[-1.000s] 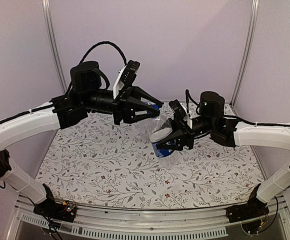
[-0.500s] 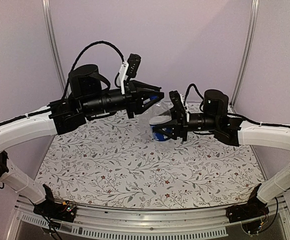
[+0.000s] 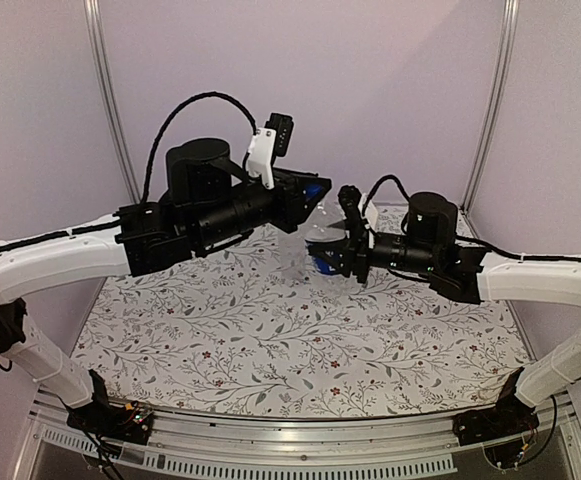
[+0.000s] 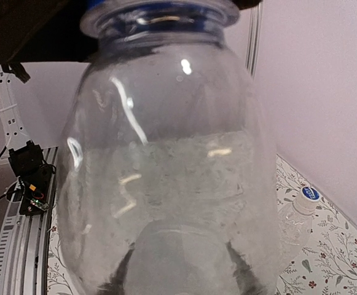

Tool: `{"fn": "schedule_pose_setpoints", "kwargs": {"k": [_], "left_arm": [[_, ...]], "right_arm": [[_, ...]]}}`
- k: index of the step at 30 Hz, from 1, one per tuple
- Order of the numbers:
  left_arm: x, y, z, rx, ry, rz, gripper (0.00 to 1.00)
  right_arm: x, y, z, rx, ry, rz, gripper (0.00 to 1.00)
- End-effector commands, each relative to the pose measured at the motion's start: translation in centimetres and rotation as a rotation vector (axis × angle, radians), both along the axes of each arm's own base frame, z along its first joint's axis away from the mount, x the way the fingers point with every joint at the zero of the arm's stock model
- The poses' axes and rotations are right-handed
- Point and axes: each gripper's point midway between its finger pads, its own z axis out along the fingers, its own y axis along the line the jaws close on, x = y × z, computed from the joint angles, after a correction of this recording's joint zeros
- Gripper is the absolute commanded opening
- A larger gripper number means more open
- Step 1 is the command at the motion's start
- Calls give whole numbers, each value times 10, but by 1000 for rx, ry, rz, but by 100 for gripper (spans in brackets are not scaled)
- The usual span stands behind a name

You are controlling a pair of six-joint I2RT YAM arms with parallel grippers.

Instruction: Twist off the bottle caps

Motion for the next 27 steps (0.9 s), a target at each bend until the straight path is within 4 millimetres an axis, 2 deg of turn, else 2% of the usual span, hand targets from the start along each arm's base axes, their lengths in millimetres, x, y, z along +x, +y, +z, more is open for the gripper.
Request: {"fn": "schedule_pose_setpoints", "kwargs": {"k": [1,7,13,18,22,27], "left_arm": [[-7,-4,7,-4,-6,-3,19],[-11,4,16,-9,-43,-17,37],[-26,4,26,-12,-98,-116,73],[-44,6,34,-13,-150,-243,92],[-59,8,37,-1,-196,-339,97],[-75,12,36,17,-242,-466,95]], "right_arm": [[0,-9,22,51,-55,-40,40],[-21,-7,21,57,-62,66,40],[-41,-5,21,47,-54,176,40],[-60,-2,22,39,-43,287,41],[-73,1,22,35,-24,375,41],[-88,4,22,34,4,489,41]]}}
